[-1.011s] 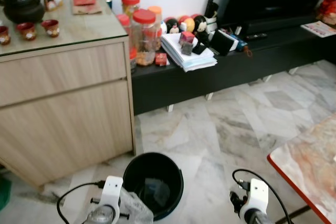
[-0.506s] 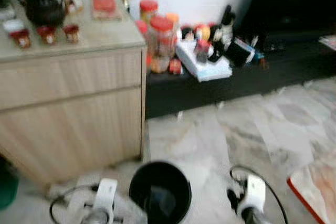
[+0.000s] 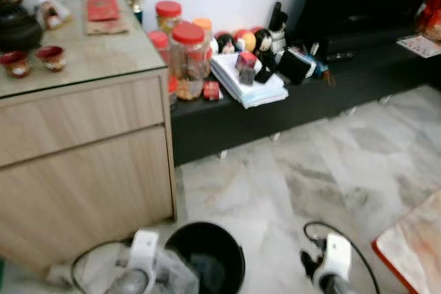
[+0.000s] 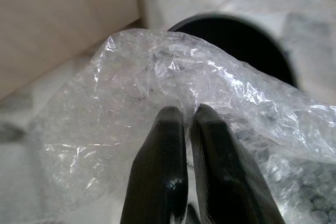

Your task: Picking trash to rubbish bin

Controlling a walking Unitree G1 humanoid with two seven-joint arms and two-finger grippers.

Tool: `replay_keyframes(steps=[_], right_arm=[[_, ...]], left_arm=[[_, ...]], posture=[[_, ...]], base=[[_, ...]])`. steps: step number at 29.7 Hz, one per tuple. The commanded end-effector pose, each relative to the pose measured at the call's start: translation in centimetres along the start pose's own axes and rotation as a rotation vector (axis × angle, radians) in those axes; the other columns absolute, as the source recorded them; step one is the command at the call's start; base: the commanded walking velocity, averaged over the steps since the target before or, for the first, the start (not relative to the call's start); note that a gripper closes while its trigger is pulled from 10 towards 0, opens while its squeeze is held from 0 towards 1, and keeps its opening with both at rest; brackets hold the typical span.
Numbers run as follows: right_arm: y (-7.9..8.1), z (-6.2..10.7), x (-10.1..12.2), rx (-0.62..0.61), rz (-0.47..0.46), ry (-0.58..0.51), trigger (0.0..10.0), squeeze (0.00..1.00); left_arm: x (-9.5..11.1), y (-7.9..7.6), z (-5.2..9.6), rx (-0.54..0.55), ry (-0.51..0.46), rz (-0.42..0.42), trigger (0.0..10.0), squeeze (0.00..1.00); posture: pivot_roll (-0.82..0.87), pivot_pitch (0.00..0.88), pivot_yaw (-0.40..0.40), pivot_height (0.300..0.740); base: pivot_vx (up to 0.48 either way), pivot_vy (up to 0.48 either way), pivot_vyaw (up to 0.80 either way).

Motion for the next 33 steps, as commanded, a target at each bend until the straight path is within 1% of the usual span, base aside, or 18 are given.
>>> replay_keyframes(steps=[1, 2, 4, 7, 8, 9, 13, 15, 17, 18, 19, 20, 21, 22, 26, 27, 30, 33], right_arm=[[-0.3, 0.0, 0.1, -0.001, 0.026, 0.0, 10.0, 0.0], [-0.3, 0.0, 0.1, -0.001, 0.026, 0.0, 10.0, 0.0], [-0.6, -0.1, 1.1, -0.002, 0.059, -0.026, 10.0, 0.0], [-1.1, -0.3, 3.3, -0.006, 0.071, -0.091, 10.0, 0.0], [-1.2, -0.5, 4.8, 0.009, 0.092, -0.131, 10.0, 0.0], [-1.1, -0.5, 5.3, 0.016, 0.1, -0.146, 10.0, 0.0], [-0.2, -0.7, 8.4, 0.101, 0.139, -0.231, 10.0, 0.0], [1.4, -0.9, 9.8, 0.205, 0.207, -0.256, 10.0, 0.0], [2.8, -0.9, 10.4, 0.288, 0.261, -0.262, 10.0, 0.0], [2.8, -0.9, 10.4, 0.288, 0.261, -0.262, 10.0, 0.0], [4.0, -0.9, 10.8, 0.349, 0.307, -0.259, 10.0, 0.0], [4.5, -0.9, 10.9, 0.374, 0.325, -0.257, 10.0, 0.0], [5.7, -0.8, 11.1, 0.433, 0.363, -0.257, 10.0, 0.0], [5.7, -0.8, 11.1, 0.433, 0.363, -0.257, 10.0, 0.0], [7.4, -0.7, 11.2, 0.516, 0.403, -0.263, 10.0, 0.0], [7.4, -0.7, 11.2, 0.516, 0.403, -0.263, 10.0, 0.0], [8.5, -0.5, 11.2, 0.563, 0.416, -0.268, 10.0, 0.0], [9.3, -0.3, 10.7, 0.625, 0.454, -0.259, 10.0, 0.0]], left_arm=[[0.1, 0.9, 0.1, 0.019, -0.009, 0.037, 10.0, 0.0], [0.1, 0.9, 0.1, 0.019, -0.009, 0.037, 10.0, 0.0], [1.3, 0.9, -0.1, 0.014, -0.037, 0.063, 10.0, 0.0], [3.3, 0.6, -0.5, -0.004, -0.09, 0.097, 10.0, 0.0], [4.4, 0.3, -0.6, -0.019, -0.112, 0.107, 10.0, 0.0], [4.7, 0.2, -0.7, -0.024, -0.118, 0.108, 10.0, 0.0], [6.2, -0.6, -0.9, -0.052, -0.142, 0.096, 10.0, 0.0], [7.1, -1.4, -1.0, -0.08, -0.161, 0.088, 10.0, 0.0], [7.7, -2.0, -1.0, -0.099, -0.173, 0.081, 10.0, 0.0], [7.7, -2.0, -1.0, -0.099, -0.173, 0.081, 10.0, 0.0], [8.1, -2.6, -1.1, -0.116, -0.178, 0.075, 10.0, 0.0], [8.3, -2.8, -1.1, -0.124, -0.18, 0.074, 10.0, 0.0], [8.5, -3.4, -1.1, -0.14, -0.183, 0.069, 10.0, 0.0], [8.5, -3.4, -1.1, -0.14, -0.183, 0.069, 10.0, 0.0], [8.4, -4.2, -1.1, -0.161, -0.178, 0.051, 10.0, 0.0], [8.4, -4.2, -1.1, -0.161, -0.178, 0.051, 10.0, 0.0], [8.3, -4.6, -1.1, -0.177, -0.177, 0.053, 10.0, 0.0], [8.0, -5.5, -1.1, -0.208, -0.165, 0.062, 10.0, 0.0]], posture=[[0.02, 0.073, -0.126, 0.74], [0.02, 0.073, -0.126, 0.74], [0.02, 0.074, -0.128, 0.74], [0.02, 0.074, -0.128, 0.74], [0.01, 0.076, -0.126, 0.74], [0.01, 0.076, -0.127, 0.74], [-0.01, 0.079, -0.126, 0.74], [-0.02, 0.083, -0.127, 0.74], [-0.02, 0.087, -0.128, 0.74], [-0.02, 0.087, -0.128, 0.74], [-0.03, 0.092, -0.13, 0.74], [-0.03, 0.092, -0.13, 0.74], [-0.03, 0.098, -0.13, 0.74], [-0.03, 0.098, -0.13, 0.74], [-0.05, 0.108, -0.128, 0.74], [-0.05, 0.108, -0.128, 0.74], [-0.06, 0.113, -0.131, 0.74], [-0.08, 0.122, -0.135, 0.74]], base=[[0.0, 0.0, 0.0], [0.0, 0.0, 0.0], [0.0, 0.0, 0.0], [0.0, 0.0, 0.0], [0.0, 0.0, 0.0], [0.0, 0.0, 0.0], [0.0, 0.0, 0.0], [0.0, 0.0, 0.0], [0.0, 0.0, 0.0], [0.0, 0.0, 0.0], [0.0, 0.0, 0.0], [0.0, 0.0, 0.0], [0.0, 0.0, 0.0], [0.0, 0.0, 0.0], [0.0, 0.0, 0.0], [0.0, 0.0, 0.0], [0.0, 0.0, 0.0], [0.0, 0.0, 0.0]])
Point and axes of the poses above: a point about 5 cm out from each wrist's last joint towards the gripper, its own z axis pointing back from the gripper into the wrist, its own x axis along the axis of the wrist's last joint, y = z × x, the point moved 2 cm from there along -z, pointing out of the wrist towards the gripper, and after that the axes turned 9 degrees about z, right-handed, at the moved point
